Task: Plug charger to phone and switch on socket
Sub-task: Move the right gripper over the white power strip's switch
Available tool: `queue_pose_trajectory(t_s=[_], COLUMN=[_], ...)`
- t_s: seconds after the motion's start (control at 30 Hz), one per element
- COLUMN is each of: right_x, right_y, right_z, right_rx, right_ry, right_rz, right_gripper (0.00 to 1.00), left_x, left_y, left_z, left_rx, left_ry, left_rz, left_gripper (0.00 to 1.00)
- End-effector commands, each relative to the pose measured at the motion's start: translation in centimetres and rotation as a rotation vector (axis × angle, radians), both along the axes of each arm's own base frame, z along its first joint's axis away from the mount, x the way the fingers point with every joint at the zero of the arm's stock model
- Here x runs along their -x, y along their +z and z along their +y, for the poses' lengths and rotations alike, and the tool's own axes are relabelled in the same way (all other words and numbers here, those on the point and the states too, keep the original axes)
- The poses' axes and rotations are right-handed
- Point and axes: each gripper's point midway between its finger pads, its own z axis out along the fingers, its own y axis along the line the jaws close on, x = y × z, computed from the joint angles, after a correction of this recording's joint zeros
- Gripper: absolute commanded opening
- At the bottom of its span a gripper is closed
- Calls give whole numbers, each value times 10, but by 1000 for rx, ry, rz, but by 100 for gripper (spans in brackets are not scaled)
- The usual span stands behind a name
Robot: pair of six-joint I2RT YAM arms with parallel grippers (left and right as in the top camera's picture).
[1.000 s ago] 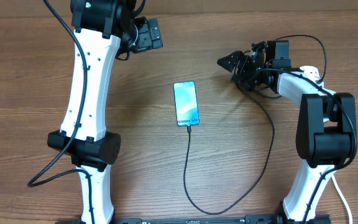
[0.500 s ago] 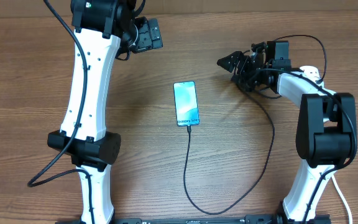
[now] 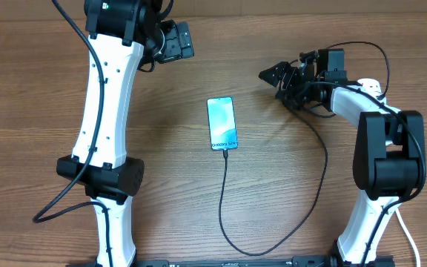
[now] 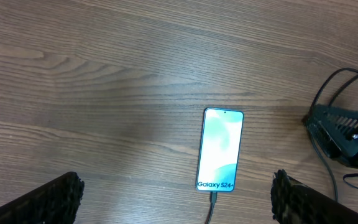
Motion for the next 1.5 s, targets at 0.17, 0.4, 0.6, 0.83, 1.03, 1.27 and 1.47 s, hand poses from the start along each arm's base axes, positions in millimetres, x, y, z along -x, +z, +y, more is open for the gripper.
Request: queue_pose_trajectory(t_s=[0.17,0.4,0.6,0.83,1.03,1.27,1.47], right_x=[-2,24,61,109,137,137,94], right_y=[24,107,182,257,276,247,180], right_z=[-3,-53,-64,-154,-235,-310,-306], right_rx=[10,254,288,493,522,524,317], right_ry=[45,-52,-81,-456,-737,-854,-567], right_rz=[-84,-169,-267,-340,-314,-233,-231], right_gripper=[100,100,100,100,100,100,100], left_x=[1,1,1,1,1,1,1], left_y=[1,1,1,1,1,1,1], left_z=[0,0,0,0,0,0,0], left_rx=[-7,-7,-7,-7,-7,-7,-7], left_ry=[-18,-18,-18,-18,-18,-18,-18], left_rz=[-3,-3,-3,-3,-3,-3,-3], left_gripper=[100,100,100,100,100,100,100])
